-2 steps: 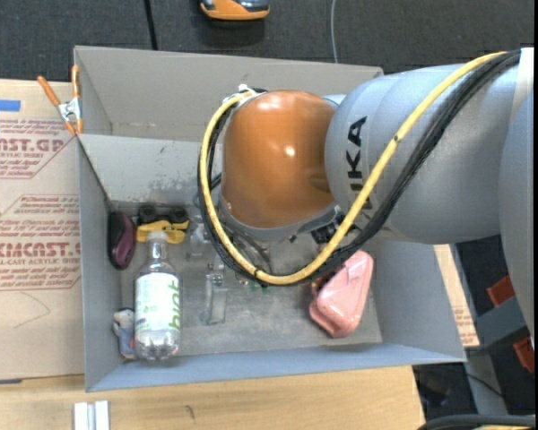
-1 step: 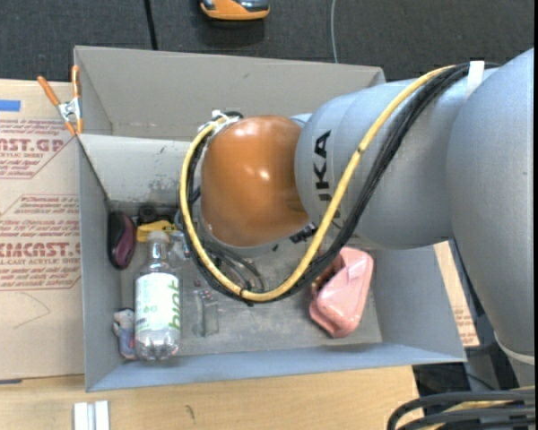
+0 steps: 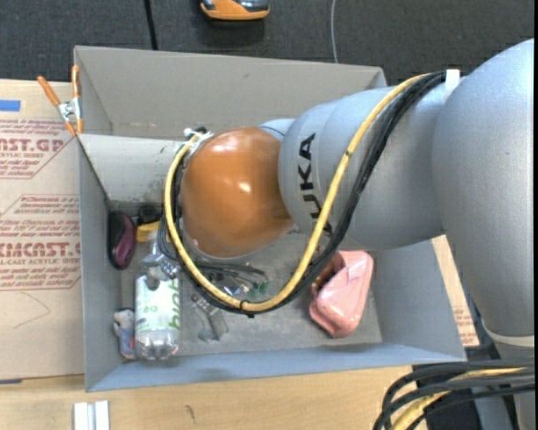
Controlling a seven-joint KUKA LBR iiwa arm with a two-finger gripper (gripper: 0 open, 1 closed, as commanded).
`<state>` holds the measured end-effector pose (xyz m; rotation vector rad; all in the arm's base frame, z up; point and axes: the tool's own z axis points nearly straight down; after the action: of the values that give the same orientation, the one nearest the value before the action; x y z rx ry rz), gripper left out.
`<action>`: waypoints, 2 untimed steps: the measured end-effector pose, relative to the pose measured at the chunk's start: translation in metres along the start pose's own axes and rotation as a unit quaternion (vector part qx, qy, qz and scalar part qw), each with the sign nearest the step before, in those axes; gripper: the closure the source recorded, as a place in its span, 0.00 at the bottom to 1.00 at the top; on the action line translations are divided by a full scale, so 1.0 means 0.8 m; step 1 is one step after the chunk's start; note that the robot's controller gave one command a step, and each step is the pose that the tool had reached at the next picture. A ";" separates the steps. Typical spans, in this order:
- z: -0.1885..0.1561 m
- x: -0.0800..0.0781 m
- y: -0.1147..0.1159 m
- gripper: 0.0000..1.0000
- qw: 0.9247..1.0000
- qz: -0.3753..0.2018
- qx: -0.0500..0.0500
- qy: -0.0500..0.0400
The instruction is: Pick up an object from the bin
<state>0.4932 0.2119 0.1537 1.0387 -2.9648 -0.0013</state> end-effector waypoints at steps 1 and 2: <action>0.008 0.004 0.009 0.00 0.999 -0.036 0.000 -0.001; 0.061 -0.013 0.015 0.00 0.997 -0.079 0.001 -0.006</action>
Offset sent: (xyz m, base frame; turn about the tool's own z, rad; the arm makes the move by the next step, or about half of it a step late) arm 0.0038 0.0210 -0.0837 -0.4221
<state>0.4939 0.2282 0.1047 1.2743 -2.8838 -0.0038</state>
